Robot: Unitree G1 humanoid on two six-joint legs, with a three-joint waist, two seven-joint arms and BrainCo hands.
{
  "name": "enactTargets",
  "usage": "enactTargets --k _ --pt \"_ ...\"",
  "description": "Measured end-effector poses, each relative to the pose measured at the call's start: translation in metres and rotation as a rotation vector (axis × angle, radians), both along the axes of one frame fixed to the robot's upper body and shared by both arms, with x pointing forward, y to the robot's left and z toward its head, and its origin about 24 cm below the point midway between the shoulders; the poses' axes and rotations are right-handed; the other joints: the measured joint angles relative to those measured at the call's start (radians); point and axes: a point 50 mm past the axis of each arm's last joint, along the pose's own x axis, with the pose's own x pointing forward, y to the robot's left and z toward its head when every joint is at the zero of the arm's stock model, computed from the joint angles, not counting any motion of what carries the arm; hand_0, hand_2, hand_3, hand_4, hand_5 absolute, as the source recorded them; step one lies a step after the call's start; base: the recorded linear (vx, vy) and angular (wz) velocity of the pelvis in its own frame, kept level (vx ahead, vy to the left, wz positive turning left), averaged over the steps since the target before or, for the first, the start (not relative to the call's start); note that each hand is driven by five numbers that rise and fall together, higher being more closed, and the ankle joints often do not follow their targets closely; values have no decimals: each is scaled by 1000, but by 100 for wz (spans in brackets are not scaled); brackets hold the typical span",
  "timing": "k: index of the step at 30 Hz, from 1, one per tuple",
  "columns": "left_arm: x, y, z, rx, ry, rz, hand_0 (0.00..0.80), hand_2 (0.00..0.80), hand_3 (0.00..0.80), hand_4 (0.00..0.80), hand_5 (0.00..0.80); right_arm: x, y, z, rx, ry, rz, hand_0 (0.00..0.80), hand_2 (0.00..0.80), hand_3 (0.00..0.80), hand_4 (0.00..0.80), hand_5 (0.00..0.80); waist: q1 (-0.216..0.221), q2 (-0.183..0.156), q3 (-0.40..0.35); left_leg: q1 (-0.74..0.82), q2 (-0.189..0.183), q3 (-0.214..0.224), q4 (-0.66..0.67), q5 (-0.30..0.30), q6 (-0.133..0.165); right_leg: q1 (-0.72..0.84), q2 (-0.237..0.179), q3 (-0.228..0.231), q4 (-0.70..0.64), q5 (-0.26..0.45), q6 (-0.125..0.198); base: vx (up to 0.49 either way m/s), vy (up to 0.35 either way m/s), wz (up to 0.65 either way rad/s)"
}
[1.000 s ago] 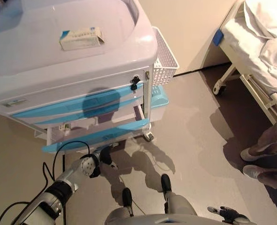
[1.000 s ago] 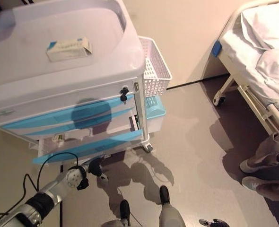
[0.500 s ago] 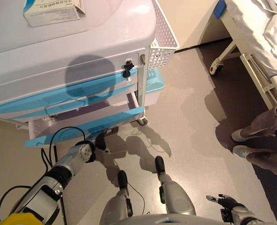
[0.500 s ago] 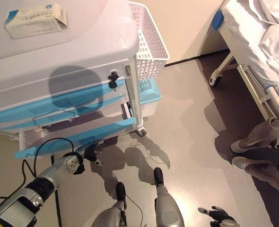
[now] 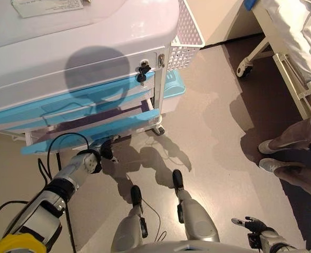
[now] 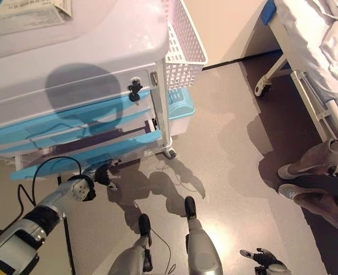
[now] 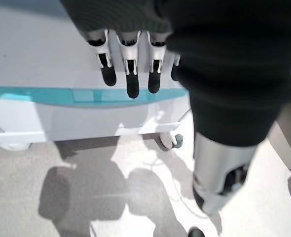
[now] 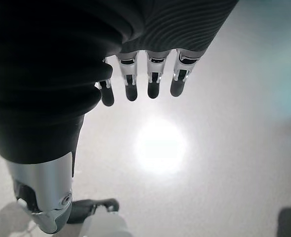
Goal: Open the drawer and pick up the medicine
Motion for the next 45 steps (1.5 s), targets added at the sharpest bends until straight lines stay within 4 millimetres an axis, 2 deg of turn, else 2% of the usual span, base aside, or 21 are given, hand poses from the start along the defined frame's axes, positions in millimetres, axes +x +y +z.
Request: enactTargets --k 27,33,45 --pt "19 18 31 94 -106 43 0 0 0 0 0 3 -1 1 -10 -2 30 0 0 0 0 0 0 -16 10 -11 0 0 0 0 0 -11 0 0 0 0 0 0 0 0" --pt "19 29 38 122 -140 69 0 0 0 0 0 4 -1 1 -10 -5 33 0 0 0 0 0 -1 -16 10 -11 0 0 0 0 0 -11 0 0 0 0 0 0 0 0" --pt "20 30 40 127 -168 80 0 0 0 0 0 9 0 3 -6 -37 32 0 0 0 0 0 -1 -26 15 -11 0 0 0 0 0 -11 0 0 0 0 0 0 0 0"
